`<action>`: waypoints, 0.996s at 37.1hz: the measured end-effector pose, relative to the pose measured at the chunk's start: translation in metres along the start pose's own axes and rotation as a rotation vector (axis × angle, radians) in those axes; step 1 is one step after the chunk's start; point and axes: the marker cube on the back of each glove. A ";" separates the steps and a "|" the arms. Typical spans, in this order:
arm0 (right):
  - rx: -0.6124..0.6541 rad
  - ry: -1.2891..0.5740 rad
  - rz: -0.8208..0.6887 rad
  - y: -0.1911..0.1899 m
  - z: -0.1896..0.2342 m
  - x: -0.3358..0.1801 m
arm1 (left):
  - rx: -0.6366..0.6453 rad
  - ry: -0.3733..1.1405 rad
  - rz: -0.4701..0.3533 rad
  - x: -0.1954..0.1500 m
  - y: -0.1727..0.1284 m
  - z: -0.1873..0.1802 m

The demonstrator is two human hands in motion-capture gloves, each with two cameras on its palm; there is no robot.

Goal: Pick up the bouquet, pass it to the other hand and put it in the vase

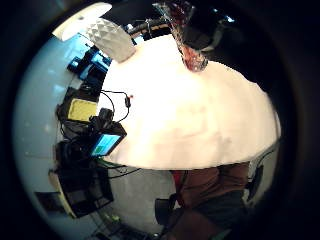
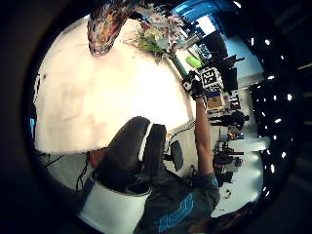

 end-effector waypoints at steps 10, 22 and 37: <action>0.100 -0.079 0.043 0.003 -0.011 0.002 | -0.002 0.002 0.010 0.004 -0.004 -0.010; 0.273 -0.451 -0.001 0.025 -0.095 -0.013 | 0.120 0.110 0.094 0.036 -0.021 -0.060; 0.439 -1.162 -0.273 0.058 -0.177 -0.091 | 0.265 0.763 0.270 0.097 -0.065 -0.117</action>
